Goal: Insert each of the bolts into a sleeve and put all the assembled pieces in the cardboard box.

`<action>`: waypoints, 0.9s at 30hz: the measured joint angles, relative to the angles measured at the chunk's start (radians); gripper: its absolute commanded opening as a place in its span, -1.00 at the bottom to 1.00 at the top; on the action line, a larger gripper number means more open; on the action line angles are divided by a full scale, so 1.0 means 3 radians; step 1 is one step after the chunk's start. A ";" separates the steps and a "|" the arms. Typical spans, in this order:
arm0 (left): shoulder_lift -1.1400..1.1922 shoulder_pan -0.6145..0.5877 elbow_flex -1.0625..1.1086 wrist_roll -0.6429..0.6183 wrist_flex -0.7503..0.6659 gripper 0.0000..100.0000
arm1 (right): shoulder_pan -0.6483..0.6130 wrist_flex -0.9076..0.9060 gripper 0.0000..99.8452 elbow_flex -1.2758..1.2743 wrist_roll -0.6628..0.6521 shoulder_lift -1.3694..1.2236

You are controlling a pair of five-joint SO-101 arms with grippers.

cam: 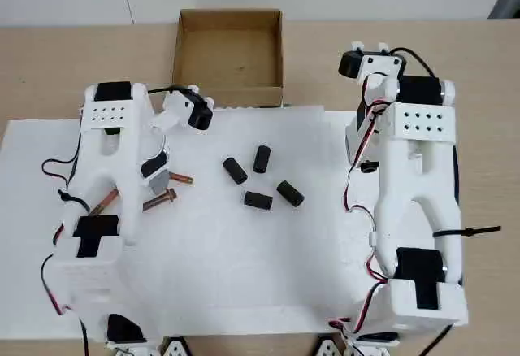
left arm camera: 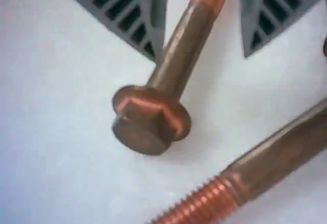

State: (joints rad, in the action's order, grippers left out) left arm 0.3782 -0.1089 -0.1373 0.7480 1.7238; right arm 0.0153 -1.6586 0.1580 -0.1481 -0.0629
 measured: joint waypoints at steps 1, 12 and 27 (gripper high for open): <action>0.0000 0.0015 0.0015 0.0000 0.0000 -0.80 | 0.0000 0.0000 -0.99 0.0000 0.0000 0.0000; 0.0010 0.0031 0.0123 0.0153 0.0000 -0.80 | 0.0000 0.0061 -0.99 -0.0015 0.0000 0.0000; 0.0010 0.0031 0.0159 0.0159 0.0000 -0.71 | 0.0000 0.0082 -0.99 -0.0015 0.0000 0.0000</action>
State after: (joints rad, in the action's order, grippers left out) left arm 0.3813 -0.0997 -0.0898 0.7956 1.7238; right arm 0.0153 -1.6341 0.1534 -0.1481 -0.0629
